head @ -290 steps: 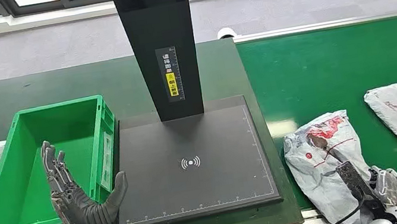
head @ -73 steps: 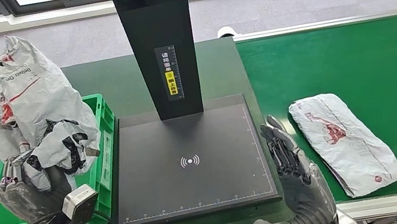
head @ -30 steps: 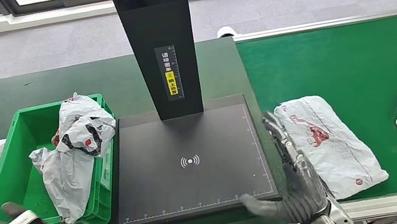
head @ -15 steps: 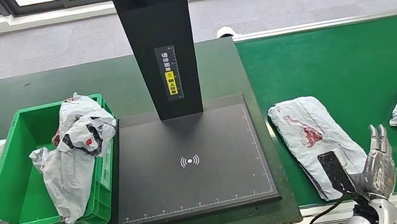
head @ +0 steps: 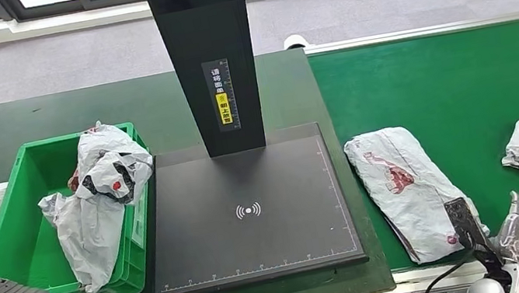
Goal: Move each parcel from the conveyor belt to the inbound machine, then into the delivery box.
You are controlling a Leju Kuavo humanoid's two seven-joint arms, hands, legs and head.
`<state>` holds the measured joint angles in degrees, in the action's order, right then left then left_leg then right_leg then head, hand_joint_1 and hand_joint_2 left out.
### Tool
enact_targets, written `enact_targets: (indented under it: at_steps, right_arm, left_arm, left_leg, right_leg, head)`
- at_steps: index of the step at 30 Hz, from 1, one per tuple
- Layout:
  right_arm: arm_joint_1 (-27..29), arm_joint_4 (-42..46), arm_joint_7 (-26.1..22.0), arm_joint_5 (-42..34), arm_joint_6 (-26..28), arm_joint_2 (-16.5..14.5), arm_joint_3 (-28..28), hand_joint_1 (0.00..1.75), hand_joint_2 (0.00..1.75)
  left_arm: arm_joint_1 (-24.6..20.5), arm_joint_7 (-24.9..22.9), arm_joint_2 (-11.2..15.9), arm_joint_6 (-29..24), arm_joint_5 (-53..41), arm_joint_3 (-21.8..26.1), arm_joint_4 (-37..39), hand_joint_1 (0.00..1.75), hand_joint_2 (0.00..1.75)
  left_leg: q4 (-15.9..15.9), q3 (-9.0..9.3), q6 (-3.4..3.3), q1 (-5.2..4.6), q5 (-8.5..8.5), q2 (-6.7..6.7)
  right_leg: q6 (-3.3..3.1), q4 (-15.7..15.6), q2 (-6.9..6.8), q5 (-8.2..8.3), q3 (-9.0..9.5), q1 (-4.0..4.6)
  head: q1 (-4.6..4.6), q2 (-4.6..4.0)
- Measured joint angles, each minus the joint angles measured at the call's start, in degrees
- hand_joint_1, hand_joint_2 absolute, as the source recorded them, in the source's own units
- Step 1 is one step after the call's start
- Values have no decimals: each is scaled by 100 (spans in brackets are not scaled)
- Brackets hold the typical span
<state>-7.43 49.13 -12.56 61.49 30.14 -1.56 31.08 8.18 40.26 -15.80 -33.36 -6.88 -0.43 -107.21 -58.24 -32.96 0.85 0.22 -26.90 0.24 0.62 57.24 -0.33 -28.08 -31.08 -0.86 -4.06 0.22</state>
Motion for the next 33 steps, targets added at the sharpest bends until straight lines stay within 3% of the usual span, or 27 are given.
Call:
enact_targets:
  at_steps: [7, 20, 21, 24, 25, 33]
  right_arm:
    - [-235, -522, -101, 23, -64, 109, 59, 0, 175]
    - [-375, -1047, -184, 121, -703, 46, 61, 2, 175]
    - [-364, -1052, -202, 125, -716, 27, 61, 15, 175]
    - [-342, -1058, -235, 130, -736, -18, 61, 144, 175]
    - [-337, -1059, -250, 131, -745, -31, 61, 175, 175]
    - [-271, -963, -596, -43, -864, -258, 60, 175, 175]
  left_arm:
    - [-58, 0, 11, 0, -12, -74, 101, 0, 0]
    - [-442, -4, 32, -51, -215, -276, 556, 0, 0]
    - [-454, -4, 32, -43, -216, -281, 592, 0, 0]
    - [-480, -4, 32, -30, -217, -287, 672, 0, 0]
    - [-487, -4, 32, -27, -222, -288, 691, 0, 0]
    - [-509, -4, 28, 14, -421, -289, 816, 0, 0]
  left_leg:
    - [0, 0, -3, 0, 3, 0]
    - [-1, 2, -3, 1, 3, -1]
    - [-1, 2, -3, 1, 3, -1]
    - [-1, 2, -3, 1, 3, 1]
    - [-1, 2, -3, 1, 3, 1]
    - [0, 5, -2, 7, 2, 21]
  right_leg:
    - [3, 1, 2, 2, 0, 1]
    - [3, 1, 1, 2, 2, 2]
    - [3, 0, 1, 2, 2, 2]
    - [3, 0, 2, 2, 0, 2]
    - [3, 0, 2, 2, 0, 2]
    - [0, 1, 23, 5, 0, 7]
  head:
    - [0, 1]
    - [0, 0]
    - [0, 1]
    - [0, 1]
    - [0, 0]
    - [-1, 1]
